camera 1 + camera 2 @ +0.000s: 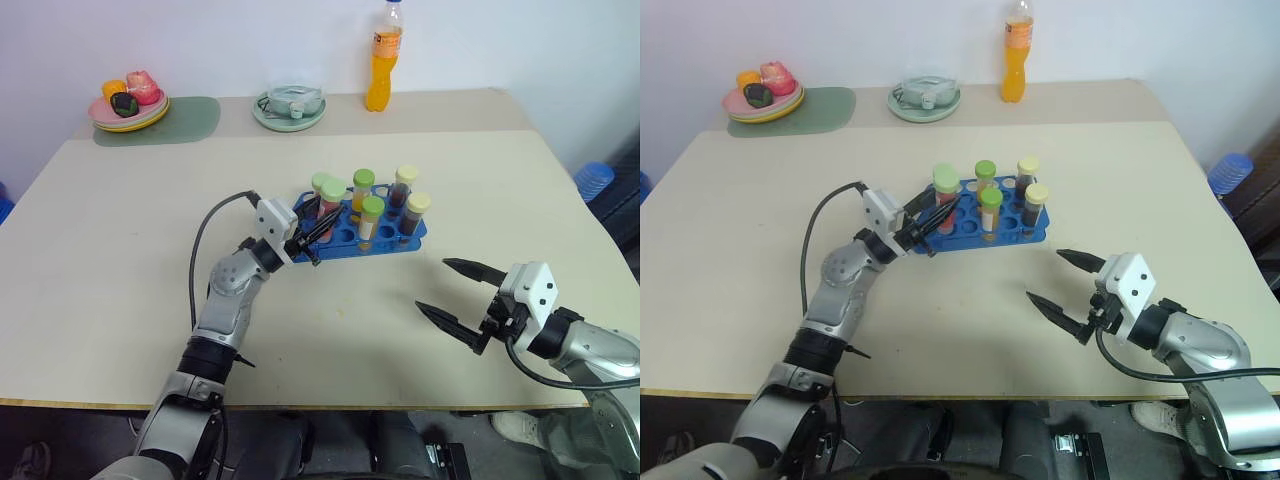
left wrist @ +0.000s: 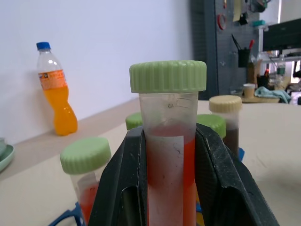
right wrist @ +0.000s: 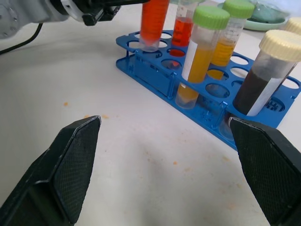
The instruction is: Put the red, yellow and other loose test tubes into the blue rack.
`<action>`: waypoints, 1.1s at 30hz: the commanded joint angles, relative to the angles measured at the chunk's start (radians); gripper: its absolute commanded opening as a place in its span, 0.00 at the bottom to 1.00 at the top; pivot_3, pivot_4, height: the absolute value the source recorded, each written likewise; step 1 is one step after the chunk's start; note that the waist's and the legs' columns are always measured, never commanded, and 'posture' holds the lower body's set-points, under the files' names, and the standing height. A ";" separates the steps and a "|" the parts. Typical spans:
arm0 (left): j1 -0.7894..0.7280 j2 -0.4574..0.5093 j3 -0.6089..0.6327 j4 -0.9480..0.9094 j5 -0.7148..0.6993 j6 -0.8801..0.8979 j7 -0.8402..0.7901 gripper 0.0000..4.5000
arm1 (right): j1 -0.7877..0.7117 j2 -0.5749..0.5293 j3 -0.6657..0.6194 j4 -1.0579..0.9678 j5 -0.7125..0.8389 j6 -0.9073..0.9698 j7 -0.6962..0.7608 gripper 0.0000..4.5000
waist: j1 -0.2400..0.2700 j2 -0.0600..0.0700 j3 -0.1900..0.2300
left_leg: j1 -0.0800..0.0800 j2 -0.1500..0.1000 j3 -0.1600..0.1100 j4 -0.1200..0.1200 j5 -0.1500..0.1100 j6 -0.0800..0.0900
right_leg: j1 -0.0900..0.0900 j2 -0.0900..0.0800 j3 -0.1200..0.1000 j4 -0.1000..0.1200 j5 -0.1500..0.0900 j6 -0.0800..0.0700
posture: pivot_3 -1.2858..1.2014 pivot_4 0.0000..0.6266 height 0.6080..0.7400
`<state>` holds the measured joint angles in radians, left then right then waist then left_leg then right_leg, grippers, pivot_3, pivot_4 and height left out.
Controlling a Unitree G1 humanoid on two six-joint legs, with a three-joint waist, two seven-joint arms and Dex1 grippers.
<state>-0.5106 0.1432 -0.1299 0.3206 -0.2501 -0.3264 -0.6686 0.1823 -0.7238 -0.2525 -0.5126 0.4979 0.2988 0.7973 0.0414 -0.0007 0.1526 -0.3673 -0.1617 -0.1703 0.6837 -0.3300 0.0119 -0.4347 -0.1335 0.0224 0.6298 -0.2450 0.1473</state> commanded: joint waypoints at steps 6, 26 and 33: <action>-0.006 -0.025 0.021 0.050 0.012 -0.062 -0.004 0.16 | -0.009 -0.008 -0.039 -0.073 0.035 0.033 -0.014 1.00 | 0.001 0.000 0.000 | 0.000 0.000 0.000 0.000 0.000 0.000 | 0.000 0.000 0.000 0.000 0.000 0.000 | 0.52 0.24 1.00; -0.016 -0.016 0.049 0.151 0.036 -0.078 0.004 0.16 | 0.033 0.005 -0.046 -0.067 0.022 0.007 -0.005 1.00 | 0.000 0.000 0.000 | 0.006 0.000 0.000 -0.001 0.000 0.000 | 0.006 0.000 0.000 0.000 0.000 0.000 | 0.52 0.24 1.00; -0.004 -0.041 0.027 0.125 0.005 -0.074 -0.071 0.16 | 0.037 0.003 -0.046 -0.077 0.023 0.011 -0.014 1.00 | 0.001 0.000 0.000 | 0.009 0.000 0.000 -0.001 -0.001 0.001 | 0.008 0.000 0.000 -0.001 0.000 0.000 | 0.52 0.24 1.00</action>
<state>-0.5281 0.1053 -0.0887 0.4519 -0.2354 -0.4097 -0.7134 0.2209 -0.7240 -0.2790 -0.5471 0.5165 0.3212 0.7876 0.0426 -0.0011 0.1522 -0.3581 -0.1617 -0.1703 0.6823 -0.3309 0.0133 -0.4265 -0.1334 0.0225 0.6288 -0.2450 0.1476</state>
